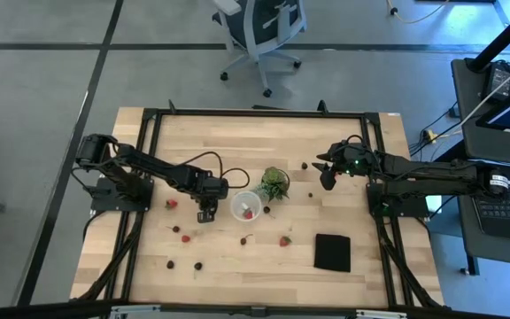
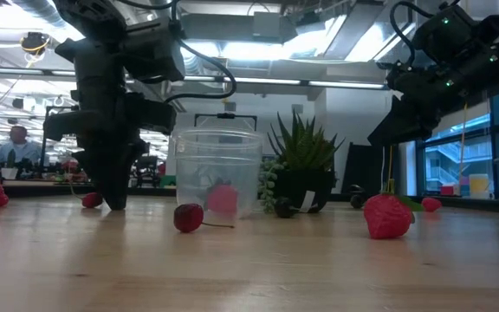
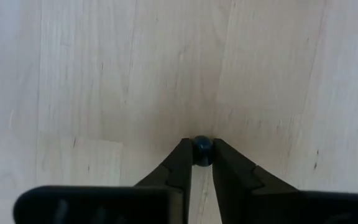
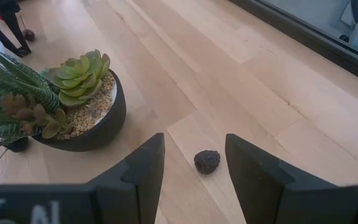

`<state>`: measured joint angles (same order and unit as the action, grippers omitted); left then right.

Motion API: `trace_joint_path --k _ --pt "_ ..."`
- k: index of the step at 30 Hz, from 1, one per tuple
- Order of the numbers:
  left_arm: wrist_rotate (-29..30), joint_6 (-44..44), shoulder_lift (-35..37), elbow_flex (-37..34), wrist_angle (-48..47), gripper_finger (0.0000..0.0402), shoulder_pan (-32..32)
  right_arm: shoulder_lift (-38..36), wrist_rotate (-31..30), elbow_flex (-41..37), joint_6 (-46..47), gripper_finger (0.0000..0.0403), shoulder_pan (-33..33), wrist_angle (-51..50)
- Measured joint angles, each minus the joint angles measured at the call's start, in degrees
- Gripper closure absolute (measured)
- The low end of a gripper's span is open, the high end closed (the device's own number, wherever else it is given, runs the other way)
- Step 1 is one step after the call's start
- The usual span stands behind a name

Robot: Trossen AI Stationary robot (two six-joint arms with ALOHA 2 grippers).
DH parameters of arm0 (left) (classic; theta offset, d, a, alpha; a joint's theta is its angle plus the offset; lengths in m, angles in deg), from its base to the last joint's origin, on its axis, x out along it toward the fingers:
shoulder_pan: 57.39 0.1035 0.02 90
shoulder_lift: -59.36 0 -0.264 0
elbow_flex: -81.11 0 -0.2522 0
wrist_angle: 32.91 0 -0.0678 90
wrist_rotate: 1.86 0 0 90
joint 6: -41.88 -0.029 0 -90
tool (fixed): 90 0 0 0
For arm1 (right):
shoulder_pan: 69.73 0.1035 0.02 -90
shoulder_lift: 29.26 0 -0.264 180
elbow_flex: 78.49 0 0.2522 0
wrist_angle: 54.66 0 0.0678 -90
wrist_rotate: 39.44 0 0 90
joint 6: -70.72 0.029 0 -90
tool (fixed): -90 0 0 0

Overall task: Pick and placing Produce into tupperware
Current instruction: Put the left blueberry into the transparent container

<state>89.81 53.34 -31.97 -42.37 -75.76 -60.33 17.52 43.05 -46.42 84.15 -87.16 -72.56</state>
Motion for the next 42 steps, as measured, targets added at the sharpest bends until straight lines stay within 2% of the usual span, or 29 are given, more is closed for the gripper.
trace_joint_path --k 5,11,20,26,33,42 --pt "0.1 -1.4 -0.1 4.4 -8.0 0.036 0.0 0.0 0.0 0.0 -0.1 0.0231 0.0 0.0" --pt "0.3 -3.1 1.1 13.4 -14.4 0.036 0.2 0.0 0.0 0.0 -0.1 0.0231 0.0 0.1" --pt "0.3 -8.7 1.4 24.8 -10.4 0.0362 -0.3 0.0 0.0 0.0 0.0 0.0231 0.0 0.4" --pt "0.2 -10.8 0.6 25.5 -2.9 0.0358 -1.5 0.0 0.0 0.0 0.0 0.0231 0.0 0.4" --pt "-1.3 -10.7 -4.6 25.4 -3.1 0.0359 -3.5 0.0 0.0 0.0 0.0 0.0231 0.0 0.4" --pt "0.3 -10.6 -7.9 25.4 -3.0 0.0331 -3.8 0.0 0.0 0.0 2.1 0.0231 0.0 0.5"
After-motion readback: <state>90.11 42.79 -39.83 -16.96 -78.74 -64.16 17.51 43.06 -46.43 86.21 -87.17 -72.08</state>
